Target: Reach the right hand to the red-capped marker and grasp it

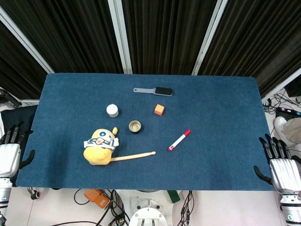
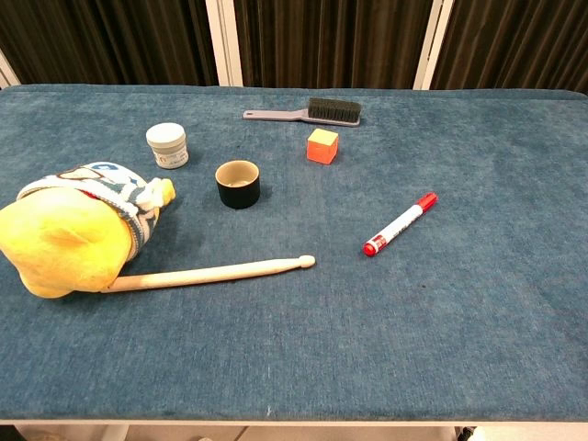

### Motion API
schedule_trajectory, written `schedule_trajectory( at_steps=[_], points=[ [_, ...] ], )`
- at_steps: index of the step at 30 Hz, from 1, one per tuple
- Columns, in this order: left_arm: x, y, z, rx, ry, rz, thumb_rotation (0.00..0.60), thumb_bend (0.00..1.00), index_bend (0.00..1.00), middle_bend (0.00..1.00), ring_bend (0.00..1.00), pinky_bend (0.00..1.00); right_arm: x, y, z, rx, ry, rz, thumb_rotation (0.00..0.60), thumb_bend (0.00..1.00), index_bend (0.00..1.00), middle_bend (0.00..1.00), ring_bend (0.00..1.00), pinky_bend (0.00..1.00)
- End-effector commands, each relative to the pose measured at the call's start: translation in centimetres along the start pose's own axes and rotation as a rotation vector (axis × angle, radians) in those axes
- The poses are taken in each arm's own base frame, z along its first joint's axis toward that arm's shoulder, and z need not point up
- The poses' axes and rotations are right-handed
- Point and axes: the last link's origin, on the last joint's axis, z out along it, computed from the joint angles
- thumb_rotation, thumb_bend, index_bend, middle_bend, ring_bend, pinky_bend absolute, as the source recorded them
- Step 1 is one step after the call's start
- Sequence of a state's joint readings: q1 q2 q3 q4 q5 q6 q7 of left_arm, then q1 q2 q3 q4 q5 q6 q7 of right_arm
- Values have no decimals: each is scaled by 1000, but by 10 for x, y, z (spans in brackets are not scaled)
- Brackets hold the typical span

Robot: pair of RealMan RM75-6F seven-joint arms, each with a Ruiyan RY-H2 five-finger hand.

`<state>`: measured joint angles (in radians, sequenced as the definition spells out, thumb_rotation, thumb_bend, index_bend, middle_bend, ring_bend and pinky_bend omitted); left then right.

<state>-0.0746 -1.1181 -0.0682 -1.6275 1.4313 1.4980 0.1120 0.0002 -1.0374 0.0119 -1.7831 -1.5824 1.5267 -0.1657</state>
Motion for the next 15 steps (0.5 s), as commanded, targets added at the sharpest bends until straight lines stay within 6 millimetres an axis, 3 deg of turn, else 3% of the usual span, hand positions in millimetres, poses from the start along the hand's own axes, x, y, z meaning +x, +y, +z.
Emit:
schedule_trajectory(
  at_steps=[1,15],
  points=[
    [1,0,0,-2,3,1,600,341,214,0,0,170,0,0,0,-1,1,0,600,403,92,26,37,96],
    [0,1,-1,15,10,-12,600,341,214,0,0,170,-6,0,6,9,-26,-4,600,402,92,26,37,96]
  ],
)
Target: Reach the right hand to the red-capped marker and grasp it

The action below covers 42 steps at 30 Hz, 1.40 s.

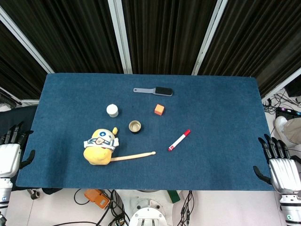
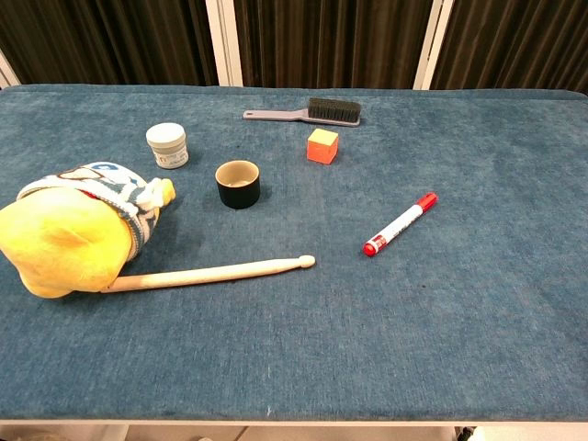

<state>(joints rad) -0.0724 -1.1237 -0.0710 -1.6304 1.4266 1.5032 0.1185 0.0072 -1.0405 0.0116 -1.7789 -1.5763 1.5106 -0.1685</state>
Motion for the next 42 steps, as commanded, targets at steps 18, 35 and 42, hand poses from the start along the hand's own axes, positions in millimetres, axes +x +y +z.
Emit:
schedule_trajectory(
  at_steps=[18,35,42],
  points=[
    [3,-3,-1,27,16,-14,600,341,214,0,0,170,-42,-67,154,322,-262,-24,600,403,292,26,37,96],
    [3,-5,0,29,8,-10,600,341,214,0,0,170,-67,-161,205,529,-377,-57,600,403,439,26,53,96],
    [3,-5,1,30,7,-8,600,341,214,0,0,170,-85,-162,210,516,-431,-87,600,403,484,26,53,96]
  ],
)
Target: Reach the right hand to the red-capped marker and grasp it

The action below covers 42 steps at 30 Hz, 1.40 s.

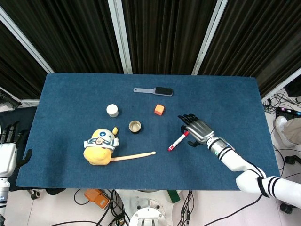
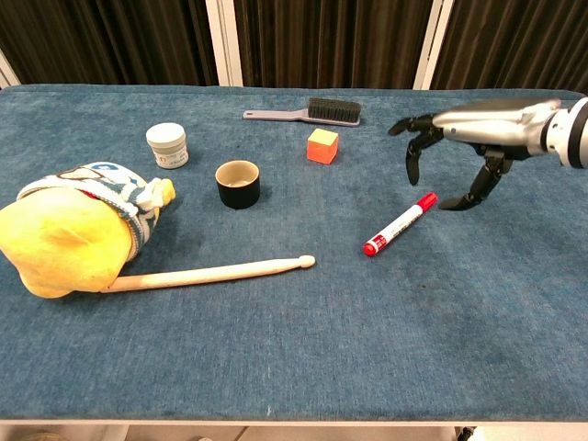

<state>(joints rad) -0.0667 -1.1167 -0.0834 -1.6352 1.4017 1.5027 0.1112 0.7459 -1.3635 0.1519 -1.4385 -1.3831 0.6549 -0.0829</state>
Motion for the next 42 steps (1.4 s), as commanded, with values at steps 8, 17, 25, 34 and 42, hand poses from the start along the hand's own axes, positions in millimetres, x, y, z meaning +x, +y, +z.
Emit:
schedule_trajectory(
  at_steps=[8,17,25,34,42],
  points=[
    [0,-1,1,13,5,0,600,341,214,0,0,170,-17,-4,23,-2,-42,13,600,402,538,25,53,96],
    [1,-2,2,16,6,-4,600,341,214,0,0,170,-18,-12,37,15,-43,5,600,400,577,25,53,96],
    [2,-2,2,18,6,-7,600,341,214,0,0,170,-23,-15,44,18,-59,-2,600,400,576,25,53,96],
    [1,-2,2,19,3,-14,600,340,214,0,0,170,-22,-17,48,21,-67,-1,600,478,604,25,53,96],
    [1,-1,2,20,4,-18,600,341,214,0,0,170,-6,-18,46,28,-8,35,600,614,645,25,61,96]
  ],
)
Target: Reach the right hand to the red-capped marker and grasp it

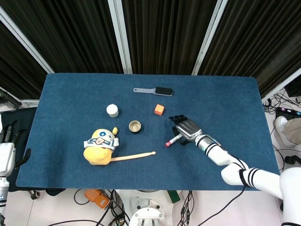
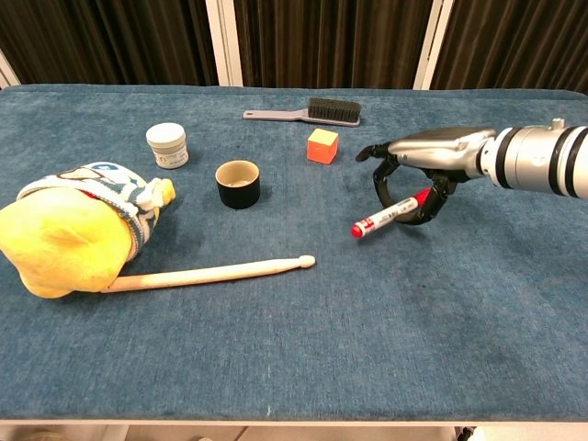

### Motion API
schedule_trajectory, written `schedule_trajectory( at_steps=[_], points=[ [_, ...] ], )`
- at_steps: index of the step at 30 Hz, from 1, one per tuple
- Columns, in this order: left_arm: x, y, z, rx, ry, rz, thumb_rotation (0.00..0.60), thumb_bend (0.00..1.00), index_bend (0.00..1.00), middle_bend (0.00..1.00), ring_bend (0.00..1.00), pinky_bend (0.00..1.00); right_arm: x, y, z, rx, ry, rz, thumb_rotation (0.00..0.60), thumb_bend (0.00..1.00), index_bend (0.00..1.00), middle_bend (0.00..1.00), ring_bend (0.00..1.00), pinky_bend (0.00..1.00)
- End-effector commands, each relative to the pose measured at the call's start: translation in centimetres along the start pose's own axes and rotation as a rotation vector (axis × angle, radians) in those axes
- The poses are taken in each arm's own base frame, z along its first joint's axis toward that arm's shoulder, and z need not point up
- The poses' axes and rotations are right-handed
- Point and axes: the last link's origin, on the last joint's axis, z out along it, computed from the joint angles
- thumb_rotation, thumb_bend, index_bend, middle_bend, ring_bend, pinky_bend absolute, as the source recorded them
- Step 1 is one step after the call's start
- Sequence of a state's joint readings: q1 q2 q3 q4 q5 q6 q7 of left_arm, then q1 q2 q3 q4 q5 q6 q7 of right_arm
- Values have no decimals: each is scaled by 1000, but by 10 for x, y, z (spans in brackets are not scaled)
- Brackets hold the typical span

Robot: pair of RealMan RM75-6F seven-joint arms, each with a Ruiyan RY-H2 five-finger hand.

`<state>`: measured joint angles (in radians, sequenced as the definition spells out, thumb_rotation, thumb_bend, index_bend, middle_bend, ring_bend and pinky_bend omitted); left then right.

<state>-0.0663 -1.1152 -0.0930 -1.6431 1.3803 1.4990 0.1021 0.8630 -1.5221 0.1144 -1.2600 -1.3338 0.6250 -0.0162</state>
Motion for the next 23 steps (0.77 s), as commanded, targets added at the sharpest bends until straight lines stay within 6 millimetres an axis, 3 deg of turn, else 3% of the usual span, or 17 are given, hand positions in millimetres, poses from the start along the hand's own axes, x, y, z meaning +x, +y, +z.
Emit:
schedule_trajectory(
  at_steps=[1,5,14,17,23],
  points=[
    [0,0,0,-2,2,0,600,341,214,0,0,170,9,-1,-3,6,31,15,600,615,645,25,61,96],
    [0,0,-1,-4,2,2,600,341,214,0,0,170,30,-3,-10,24,101,15,600,614,646,25,61,96],
    [-1,1,-2,-6,0,5,600,341,214,0,0,170,114,-20,-48,77,320,-13,600,614,646,25,61,96],
    [0,1,-2,-4,0,5,600,341,214,0,0,170,133,-24,-62,78,363,-18,600,614,648,25,61,96],
    [0,1,-3,0,3,5,600,341,214,0,0,170,146,-26,-83,65,379,-22,600,614,651,25,61,96]
  ],
)
